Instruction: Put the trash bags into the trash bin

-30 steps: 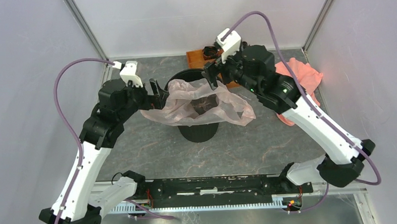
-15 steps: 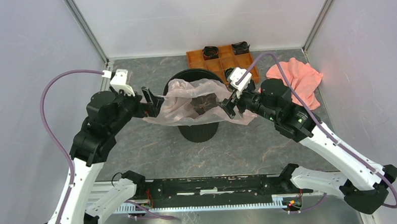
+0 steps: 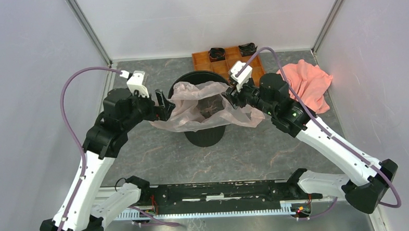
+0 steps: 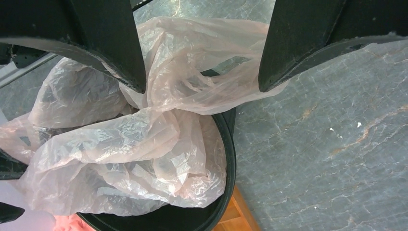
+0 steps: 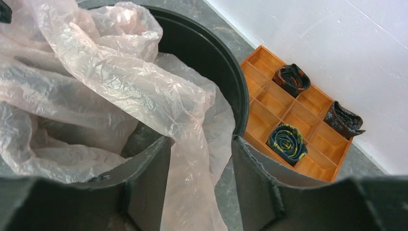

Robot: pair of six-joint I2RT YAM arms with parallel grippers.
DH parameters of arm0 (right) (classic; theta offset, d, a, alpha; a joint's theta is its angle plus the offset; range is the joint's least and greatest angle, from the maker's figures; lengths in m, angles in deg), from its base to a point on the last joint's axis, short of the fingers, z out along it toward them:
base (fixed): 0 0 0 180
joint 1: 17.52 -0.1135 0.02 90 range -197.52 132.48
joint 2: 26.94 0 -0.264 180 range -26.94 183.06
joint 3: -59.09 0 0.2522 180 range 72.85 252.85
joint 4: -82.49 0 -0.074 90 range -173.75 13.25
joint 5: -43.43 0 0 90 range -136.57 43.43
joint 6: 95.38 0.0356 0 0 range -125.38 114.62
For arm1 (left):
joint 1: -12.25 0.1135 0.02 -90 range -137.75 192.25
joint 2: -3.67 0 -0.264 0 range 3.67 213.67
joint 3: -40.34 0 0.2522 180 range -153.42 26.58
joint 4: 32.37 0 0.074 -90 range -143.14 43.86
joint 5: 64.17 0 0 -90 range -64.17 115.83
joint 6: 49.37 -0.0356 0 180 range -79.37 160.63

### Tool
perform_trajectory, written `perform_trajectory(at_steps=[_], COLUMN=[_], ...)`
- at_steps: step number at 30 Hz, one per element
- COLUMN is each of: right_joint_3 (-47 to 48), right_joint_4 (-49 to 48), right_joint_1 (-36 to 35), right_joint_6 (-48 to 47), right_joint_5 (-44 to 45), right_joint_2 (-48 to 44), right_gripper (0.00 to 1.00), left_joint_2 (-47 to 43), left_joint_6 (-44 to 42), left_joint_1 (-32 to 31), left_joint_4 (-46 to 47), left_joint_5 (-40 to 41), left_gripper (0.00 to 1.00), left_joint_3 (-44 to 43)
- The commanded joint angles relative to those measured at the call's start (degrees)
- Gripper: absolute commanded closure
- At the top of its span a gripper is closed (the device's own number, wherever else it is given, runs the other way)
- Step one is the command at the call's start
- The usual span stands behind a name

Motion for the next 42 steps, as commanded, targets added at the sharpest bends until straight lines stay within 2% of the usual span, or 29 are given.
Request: perform_trajectory(at_steps=[1, 5, 9, 10, 15, 17, 18, 21, 25, 32, 35, 42], right_joint_3=[0.89, 1.69, 2.25, 2.58, 3.27, 3.99, 4.32, 5.36, 7.47, 10.77, 10.14, 11.62], right_joint_4=[-5.32, -5.60, -5.37, -5.03, -4.96, -4.87, -4.87, -4.50, -3.66, -1.14, -1.70, -2.01], right_joint_1=[1.80, 3.62, 6.09, 6.69, 8.90, 9.56, 9.64, 10.09, 11.66, 14.73, 15.67, 17.19], right_joint_6=[2.94, 5.56, 8.14, 8.76, 10.71, 10.72, 10.72, 10.72, 13.72, 15.14, 15.16, 16.14], right_joint_5=[-2.32, -3.00, -4.65, -4.80, -7.30, -8.22, -8.81, -8.80, -6.63, -9.41, -9.45, -12.30], right_joint_2=[1.10, 2.59, 4.50, 5.12, 6.97, 7.63, 7.96, 8.96, 10.94, 15.78, 16.51, 19.24], right_gripper=[0.52, 0.72, 0.86, 0.88, 0.89, 0.89, 0.90, 0.89, 0.84, 0.85, 0.85, 0.85], left_joint_2=[0.62, 2.14, 2.98, 3.11, 4.64, 5.89, 6.55, 8.12, 11.29, 22.28, 24.85, 24.95], left_joint_6=[-1.53, -0.68, -1.03, -1.03, -0.48, -0.48, -0.46, 0.02, 1.90, 0.79, 1.94, 4.09], left_joint_1=[0.15, 0.13, 0.11, 0.13, 0.16, 0.11, 0.15, 0.12, 0.20, 1.10, 1.88, 3.40], left_joint_4=[2.99, 3.15, 4.15, 4.50, 7.24, 8.03, 8.34, 9.82, 11.64, 7.48, 6.87, 8.42], left_joint_5=[2.20, 7.77, 9.15, 9.34, 8.15, 7.17, 6.96, 7.98, 11.87, 19.76, 19.38, 17.58], left_gripper=[0.12, 0.23, 0.35, 0.40, 0.69, 0.75, 0.83, 0.97, 0.98, 0.98, 0.98, 0.98], left_joint_3=[-0.55, -2.17, -2.90, -3.02, -3.69, -4.41, -4.71, -5.15, -6.13, -12.36, -12.69, -7.10])
